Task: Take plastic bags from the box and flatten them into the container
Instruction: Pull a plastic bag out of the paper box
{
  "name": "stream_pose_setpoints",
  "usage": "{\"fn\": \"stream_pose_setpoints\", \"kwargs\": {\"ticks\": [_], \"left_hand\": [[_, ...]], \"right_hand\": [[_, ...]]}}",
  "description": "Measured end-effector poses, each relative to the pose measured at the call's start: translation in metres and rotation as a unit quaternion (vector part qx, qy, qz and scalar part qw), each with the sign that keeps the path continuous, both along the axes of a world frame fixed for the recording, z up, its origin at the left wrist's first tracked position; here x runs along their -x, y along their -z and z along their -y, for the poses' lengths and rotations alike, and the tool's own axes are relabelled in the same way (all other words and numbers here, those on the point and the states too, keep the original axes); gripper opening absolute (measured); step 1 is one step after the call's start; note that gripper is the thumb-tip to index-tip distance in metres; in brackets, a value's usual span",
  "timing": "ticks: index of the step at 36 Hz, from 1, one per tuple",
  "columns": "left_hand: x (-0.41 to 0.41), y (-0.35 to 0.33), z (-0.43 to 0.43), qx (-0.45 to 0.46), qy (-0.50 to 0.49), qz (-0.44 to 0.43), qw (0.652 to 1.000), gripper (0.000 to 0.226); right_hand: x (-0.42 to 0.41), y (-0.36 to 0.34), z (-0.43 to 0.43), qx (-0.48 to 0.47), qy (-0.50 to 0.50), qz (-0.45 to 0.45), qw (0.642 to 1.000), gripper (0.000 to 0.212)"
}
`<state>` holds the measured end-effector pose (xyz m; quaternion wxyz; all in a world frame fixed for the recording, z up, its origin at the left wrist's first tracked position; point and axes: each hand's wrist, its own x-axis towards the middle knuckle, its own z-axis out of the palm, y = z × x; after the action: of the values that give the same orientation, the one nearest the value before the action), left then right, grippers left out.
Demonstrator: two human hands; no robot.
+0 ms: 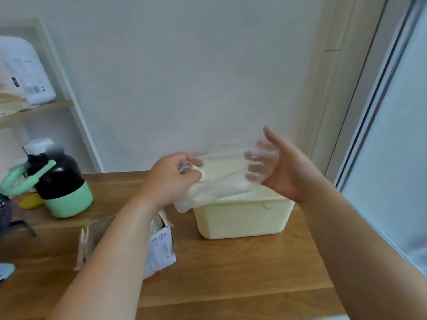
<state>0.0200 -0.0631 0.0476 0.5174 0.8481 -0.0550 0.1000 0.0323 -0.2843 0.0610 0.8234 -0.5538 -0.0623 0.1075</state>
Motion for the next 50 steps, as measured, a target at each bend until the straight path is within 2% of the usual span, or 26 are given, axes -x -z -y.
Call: {"fn": "stream_pose_setpoints", "kwargs": {"ticks": [2, 4, 6, 8, 10, 11, 13, 15, 17, 19, 24, 26, 27, 28, 30, 32, 34, 35, 36, 37, 39, 41, 44, 46, 50], "left_hand": [[-0.005, -0.004, 0.005, -0.053, 0.010, -0.007, 0.999, 0.020], [-0.009, -0.009, 0.008, -0.075, -0.008, -0.009, 0.997, 0.020], [-0.018, -0.012, 0.014, -0.101, -0.064, -0.003, 0.993, 0.032], [-0.023, -0.011, 0.019, -0.170, -0.158, 0.021, 0.972, 0.056], [-0.023, -0.005, 0.027, -0.242, -0.214, 0.118, 0.939, 0.072], [-0.022, -0.001, 0.031, -0.261, -0.212, 0.192, 0.922, 0.069], [-0.023, 0.006, 0.041, -0.278, -0.172, 0.319, 0.890, 0.049], [-0.024, 0.009, 0.050, -0.297, -0.101, 0.344, 0.885, 0.035], [-0.024, 0.008, 0.060, -0.341, -0.044, 0.276, 0.897, 0.033], [-0.027, 0.009, 0.066, -0.401, -0.012, 0.169, 0.900, 0.038], [-0.039, 0.007, 0.080, -0.498, 0.064, -0.018, 0.865, 0.064], [-0.049, 0.009, 0.082, -0.524, 0.094, -0.081, 0.842, 0.065], [-0.055, 0.010, 0.082, -0.529, 0.105, -0.110, 0.835, 0.065], [-0.060, 0.012, 0.082, -0.529, 0.115, -0.138, 0.829, 0.066], [-0.069, 0.016, 0.080, -0.533, 0.132, -0.179, 0.816, 0.070], [-0.075, 0.020, 0.080, -0.539, 0.149, -0.200, 0.805, 0.071], [-0.078, 0.025, 0.079, -0.546, 0.165, -0.213, 0.793, 0.068], [-0.080, 0.027, 0.079, -0.550, 0.173, -0.217, 0.788, 0.067], [-0.082, 0.030, 0.078, -0.552, 0.179, -0.219, 0.785, 0.066], [-0.083, 0.033, 0.078, -0.552, 0.185, -0.220, 0.783, 0.065], [-0.085, 0.036, 0.077, -0.543, 0.193, -0.224, 0.786, 0.064], [-0.087, 0.039, 0.077, -0.531, 0.198, -0.228, 0.792, 0.065], [-0.089, 0.041, 0.077, -0.518, 0.210, -0.235, 0.796, 0.068], [-0.091, 0.044, 0.075, -0.506, 0.222, -0.249, 0.796, 0.069], [-0.092, 0.045, 0.073, -0.489, 0.237, -0.267, 0.796, 0.070]], "right_hand": [[-0.005, 0.003, 0.002, 0.108, 0.049, 0.000, 0.993, 0.038], [-0.008, 0.007, 0.001, 0.151, 0.089, -0.003, 0.985, 0.028], [-0.012, 0.011, 0.004, 0.140, 0.102, -0.013, 0.985, 0.016], [-0.014, 0.013, 0.006, 0.114, 0.114, -0.031, 0.986, 0.006], [-0.019, 0.018, 0.008, 0.067, 0.148, -0.046, 0.986, 0.005], [-0.020, 0.020, 0.008, 0.040, 0.167, -0.050, 0.984, 0.008], [-0.025, 0.023, 0.009, -0.005, 0.201, -0.055, 0.978, 0.014], [-0.029, 0.026, 0.010, -0.029, 0.235, -0.062, 0.970, 0.019], [-0.034, 0.030, 0.012, -0.045, 0.265, -0.068, 0.961, 0.022], [-0.039, 0.034, 0.013, -0.053, 0.281, -0.074, 0.955, 0.020], [-0.046, 0.040, 0.016, -0.029, 0.278, -0.091, 0.956, 0.018], [-0.051, 0.043, 0.021, 0.053, 0.260, -0.102, 0.959, 0.014], [-0.053, 0.044, 0.024, 0.129, 0.254, -0.100, 0.953, 0.017], [-0.054, 0.044, 0.027, 0.217, 0.252, -0.091, 0.939, 0.031], [-0.054, 0.042, 0.032, 0.388, 0.243, -0.040, 0.888, 0.065], [-0.049, 0.038, 0.034, 0.559, 0.225, 0.050, 0.797, 0.085], [-0.045, 0.032, 0.033, 0.707, 0.199, 0.164, 0.659, 0.085], [-0.046, 0.030, 0.032, 0.746, 0.175, 0.223, 0.603, 0.078], [-0.048, 0.029, 0.031, 0.761, 0.140, 0.268, 0.574, 0.071], [-0.049, 0.029, 0.029, 0.766, 0.098, 0.289, 0.566, 0.064], [-0.054, 0.032, 0.024, 0.776, 0.018, 0.270, 0.570, 0.057], [-0.058, 0.035, 0.020, 0.780, -0.061, 0.192, 0.592, 0.058], [-0.065, 0.043, 0.019, 0.762, -0.159, 0.056, 0.625, 0.078], [-0.068, 0.046, 0.019, 0.762, -0.195, 0.010, 0.618, 0.082], [-0.073, 0.051, 0.019, 0.770, -0.212, -0.030, 0.601, 0.071]]}}
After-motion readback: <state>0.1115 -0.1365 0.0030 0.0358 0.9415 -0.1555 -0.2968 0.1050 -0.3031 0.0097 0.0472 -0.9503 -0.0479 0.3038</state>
